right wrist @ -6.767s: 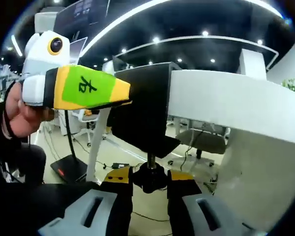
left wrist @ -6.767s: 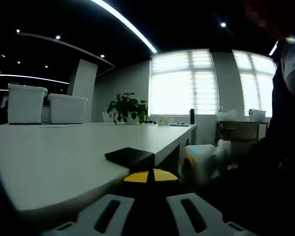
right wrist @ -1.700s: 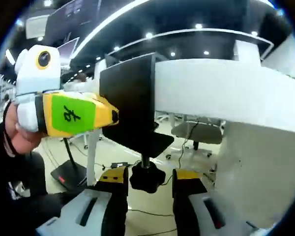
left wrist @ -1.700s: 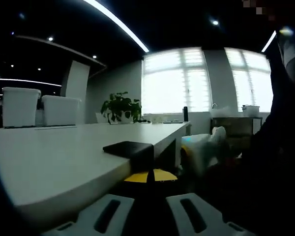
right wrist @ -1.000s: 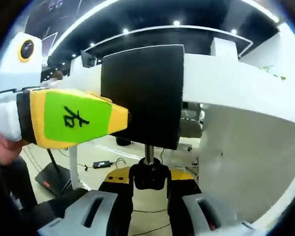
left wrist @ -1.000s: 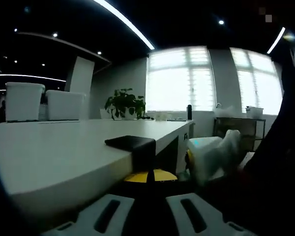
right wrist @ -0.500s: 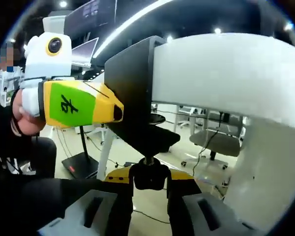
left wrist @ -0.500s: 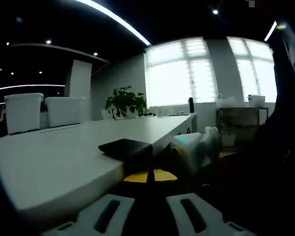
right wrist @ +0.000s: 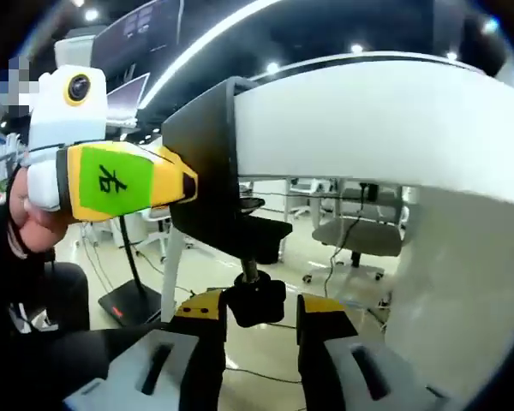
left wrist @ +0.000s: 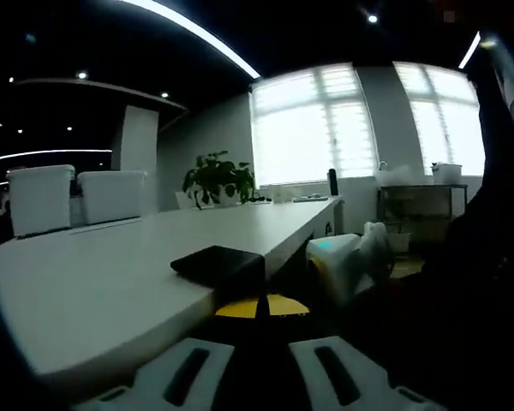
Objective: Clamp the fixed fixture on the desktop, loosen the retaining clip, secure it to the edge of the desk, and tighten the retaining clip.
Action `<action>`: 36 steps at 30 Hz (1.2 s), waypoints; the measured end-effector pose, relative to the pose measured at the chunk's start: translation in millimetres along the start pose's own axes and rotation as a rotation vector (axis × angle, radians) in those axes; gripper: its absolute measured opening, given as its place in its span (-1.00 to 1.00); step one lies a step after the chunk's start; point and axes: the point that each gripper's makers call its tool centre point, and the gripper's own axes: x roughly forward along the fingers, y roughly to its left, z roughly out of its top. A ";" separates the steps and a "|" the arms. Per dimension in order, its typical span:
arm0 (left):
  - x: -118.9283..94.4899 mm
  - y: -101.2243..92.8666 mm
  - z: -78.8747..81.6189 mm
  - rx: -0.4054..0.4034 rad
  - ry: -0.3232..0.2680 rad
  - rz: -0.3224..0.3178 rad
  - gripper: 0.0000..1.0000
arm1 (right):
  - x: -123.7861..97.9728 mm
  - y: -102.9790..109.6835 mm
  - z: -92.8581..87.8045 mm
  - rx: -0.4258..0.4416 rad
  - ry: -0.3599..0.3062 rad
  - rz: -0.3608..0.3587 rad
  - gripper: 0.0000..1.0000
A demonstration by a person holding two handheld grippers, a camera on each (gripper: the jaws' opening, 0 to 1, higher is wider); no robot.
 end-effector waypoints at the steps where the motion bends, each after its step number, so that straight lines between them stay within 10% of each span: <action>1: -1.1 0.1 0.1 -0.002 -0.004 0.004 -0.96 | -0.7 -4.1 -0.6 0.004 -0.003 -0.053 -0.35; 5: -4.9 1.4 0.5 -0.024 -0.025 0.007 -0.96 | -3.5 -7.0 1.1 0.136 -0.008 -0.190 -0.21; 17: -7.5 -3.0 5.5 -0.030 -0.044 0.009 -0.96 | 2.5 -3.5 -6.4 0.123 0.081 -0.247 -0.48; 31: -4.0 6.3 4.4 -0.022 -0.036 -0.005 -0.96 | 8.4 9.3 -3.2 -0.127 0.069 0.238 -0.49; 36: -2.5 5.2 4.2 -0.002 -0.025 -0.018 -0.96 | 10.6 14.0 0.0 -0.199 0.022 0.312 -0.50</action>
